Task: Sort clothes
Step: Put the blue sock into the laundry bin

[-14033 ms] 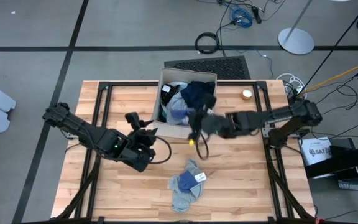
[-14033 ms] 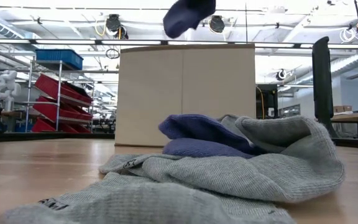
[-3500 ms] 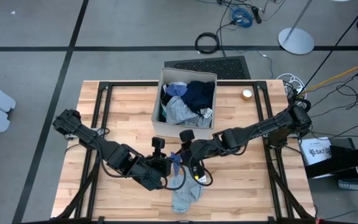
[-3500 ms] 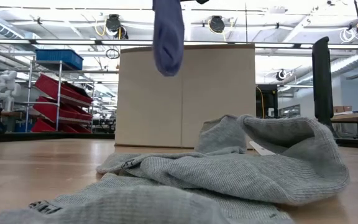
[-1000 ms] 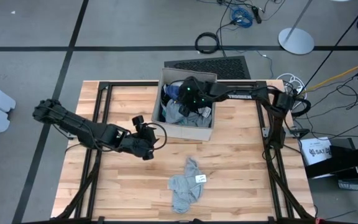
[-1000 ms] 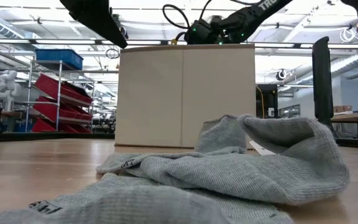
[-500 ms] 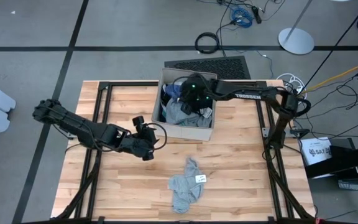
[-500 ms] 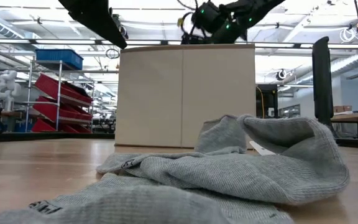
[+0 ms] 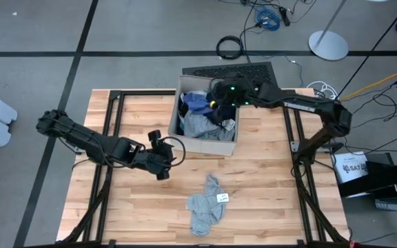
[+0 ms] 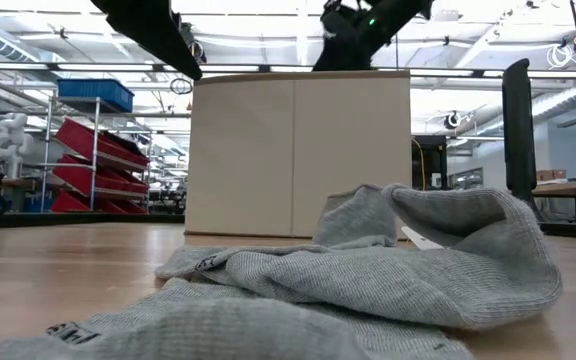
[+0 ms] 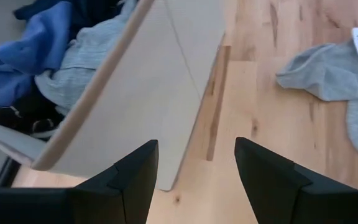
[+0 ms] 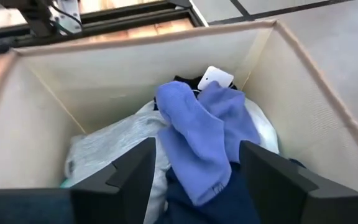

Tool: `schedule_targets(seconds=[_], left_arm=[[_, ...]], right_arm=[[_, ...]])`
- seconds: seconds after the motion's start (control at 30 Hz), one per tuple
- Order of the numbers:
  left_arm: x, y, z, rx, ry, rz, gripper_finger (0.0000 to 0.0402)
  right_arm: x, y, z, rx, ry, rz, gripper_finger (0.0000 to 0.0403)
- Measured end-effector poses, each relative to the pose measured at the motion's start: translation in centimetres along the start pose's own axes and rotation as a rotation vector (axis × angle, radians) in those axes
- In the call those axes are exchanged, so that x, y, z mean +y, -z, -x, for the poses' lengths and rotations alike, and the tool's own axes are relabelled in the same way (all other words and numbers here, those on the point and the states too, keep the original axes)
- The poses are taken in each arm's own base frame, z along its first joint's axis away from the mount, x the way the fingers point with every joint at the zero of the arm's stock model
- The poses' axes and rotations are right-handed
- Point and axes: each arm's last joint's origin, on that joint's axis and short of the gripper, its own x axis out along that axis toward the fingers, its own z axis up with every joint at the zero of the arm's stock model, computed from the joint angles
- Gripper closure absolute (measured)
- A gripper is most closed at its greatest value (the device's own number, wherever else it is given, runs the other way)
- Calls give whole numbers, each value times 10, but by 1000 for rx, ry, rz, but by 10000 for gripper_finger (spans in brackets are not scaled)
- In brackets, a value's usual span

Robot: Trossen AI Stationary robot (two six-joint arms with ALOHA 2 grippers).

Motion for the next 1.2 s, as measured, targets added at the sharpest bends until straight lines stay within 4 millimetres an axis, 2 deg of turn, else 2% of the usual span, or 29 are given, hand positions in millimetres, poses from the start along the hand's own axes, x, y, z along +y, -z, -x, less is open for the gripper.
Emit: schedule_targets(seconds=[0.2, 0.3, 0.4, 0.5, 0.63, 0.73, 0.8, 0.9, 0.97, 1.2], left_arm=[[0, -1, 0, -6, 11, 5, 179], [-1, -1, 0, -6, 11, 5, 179], [-1, -2, 0, -13, 14, 9, 179], [-1, -3, 0, -30, 18, 19, 179], [-1, -3, 0, -28, 18, 18, 179], [-1, -3, 0, -28, 17, 17, 179], [-1, -3, 0, -26, 17, 16, 179], [-1, -3, 0, -25, 17, 15, 179], [-1, -3, 0, -25, 17, 14, 178], [-1, -3, 0, -24, 17, 14, 178]], right_arm=[[16, -1, 38, 7, -41, 25, 185], [27, -4, 51, -33, -70, 40, 189], [35, -9, 54, -95, -87, 54, 190], [38, -15, 45, -154, -95, 59, 190], [40, -18, 15, -180, -89, 61, 192], [39, -15, -14, -183, -55, 72, 216], [39, -10, -36, -163, 15, 67, 257], [34, 1, -70, -119, 82, 65, 355], [30, 8, -88, -105, 99, 56, 388], [12, 37, -142, -31, 123, -52, 401]])
